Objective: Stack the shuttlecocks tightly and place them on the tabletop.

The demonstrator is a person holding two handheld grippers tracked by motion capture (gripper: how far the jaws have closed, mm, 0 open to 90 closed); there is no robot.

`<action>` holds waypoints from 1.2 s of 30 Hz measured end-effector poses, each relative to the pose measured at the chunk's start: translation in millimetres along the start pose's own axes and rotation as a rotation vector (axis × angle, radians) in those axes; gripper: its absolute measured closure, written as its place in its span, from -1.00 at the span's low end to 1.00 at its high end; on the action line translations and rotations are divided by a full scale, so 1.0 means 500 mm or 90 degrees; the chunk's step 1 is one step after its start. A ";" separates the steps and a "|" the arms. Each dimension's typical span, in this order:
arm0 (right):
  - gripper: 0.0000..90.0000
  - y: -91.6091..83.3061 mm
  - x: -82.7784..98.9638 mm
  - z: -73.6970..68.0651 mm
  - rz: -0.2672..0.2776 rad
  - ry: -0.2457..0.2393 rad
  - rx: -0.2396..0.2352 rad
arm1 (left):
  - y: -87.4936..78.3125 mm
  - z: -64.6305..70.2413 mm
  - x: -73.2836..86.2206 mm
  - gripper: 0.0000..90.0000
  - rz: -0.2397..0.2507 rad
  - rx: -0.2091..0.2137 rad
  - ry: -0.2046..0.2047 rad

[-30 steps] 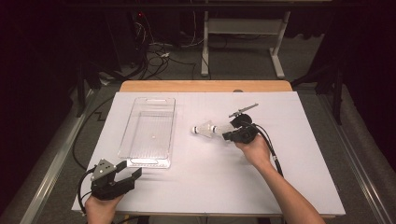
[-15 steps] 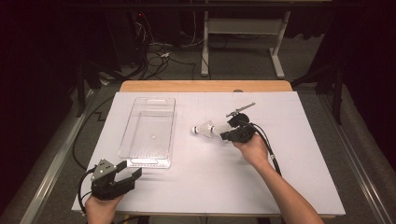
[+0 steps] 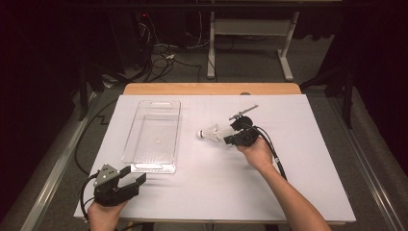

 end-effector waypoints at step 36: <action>1.00 0.019 -0.016 -0.018 -0.007 -0.008 -0.011 | 0.001 0.000 0.000 -0.23 0.000 0.001 -0.002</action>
Point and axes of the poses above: each handheld gripper's, and its own axes: y roughly forward along the jaws, x roughly out of its underside, z roughly to its right, the point moved 6 cm from there along y, roughly forward along the jaws, and after that the axes turned 8 degrees about -z, right-handed, at the moved point
